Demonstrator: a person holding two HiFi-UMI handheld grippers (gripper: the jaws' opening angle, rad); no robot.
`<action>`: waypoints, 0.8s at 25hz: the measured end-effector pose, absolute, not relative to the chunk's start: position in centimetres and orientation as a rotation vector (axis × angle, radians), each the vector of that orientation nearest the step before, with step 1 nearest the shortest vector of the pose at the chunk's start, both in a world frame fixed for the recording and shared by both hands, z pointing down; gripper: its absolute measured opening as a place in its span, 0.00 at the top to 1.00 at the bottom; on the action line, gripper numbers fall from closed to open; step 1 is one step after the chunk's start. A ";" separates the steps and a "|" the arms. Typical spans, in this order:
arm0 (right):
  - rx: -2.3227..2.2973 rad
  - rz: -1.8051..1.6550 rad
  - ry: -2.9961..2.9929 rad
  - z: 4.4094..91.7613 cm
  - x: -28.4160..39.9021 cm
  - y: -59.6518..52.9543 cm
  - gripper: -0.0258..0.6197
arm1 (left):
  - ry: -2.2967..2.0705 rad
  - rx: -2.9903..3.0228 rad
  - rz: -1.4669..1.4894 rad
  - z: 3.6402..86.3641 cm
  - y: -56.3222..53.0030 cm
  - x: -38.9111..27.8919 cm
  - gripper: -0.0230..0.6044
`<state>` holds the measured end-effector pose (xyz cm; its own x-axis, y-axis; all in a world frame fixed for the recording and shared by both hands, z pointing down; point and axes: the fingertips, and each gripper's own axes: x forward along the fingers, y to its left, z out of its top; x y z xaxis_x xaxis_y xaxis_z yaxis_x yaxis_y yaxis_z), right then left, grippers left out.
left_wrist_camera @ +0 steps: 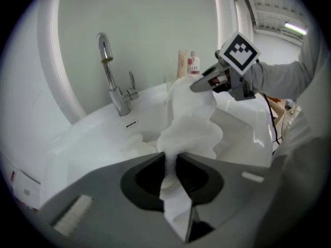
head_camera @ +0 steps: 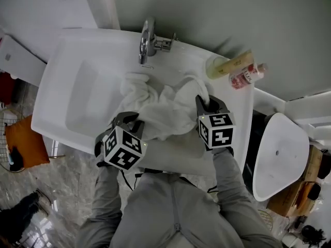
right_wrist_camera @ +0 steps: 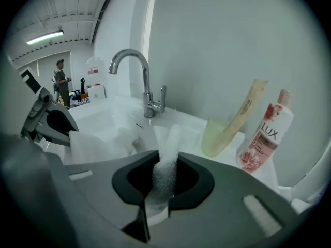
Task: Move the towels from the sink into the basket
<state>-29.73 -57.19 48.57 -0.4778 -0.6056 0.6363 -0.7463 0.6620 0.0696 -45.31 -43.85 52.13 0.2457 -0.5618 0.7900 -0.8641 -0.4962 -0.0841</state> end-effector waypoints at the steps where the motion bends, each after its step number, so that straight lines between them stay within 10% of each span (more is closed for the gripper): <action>1: 1.065 0.279 -2.251 47.8 -29.5 -57.1 0.89 | -1.340 2.170 1.118 51.3 -44.2 -45.5 0.78; 20: 1.421 0.178 -2.315 38.1 -23.4 -55.3 0.89 | -1.513 2.453 0.962 41.3 -48.5 -43.5 0.78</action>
<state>-23.39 -55.30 38.05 -0.3921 -0.8226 0.4117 -0.8758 0.4708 0.1065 -43.48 -48.54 41.30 0.3053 -0.7694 0.5611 -0.8344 -0.5001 -0.2317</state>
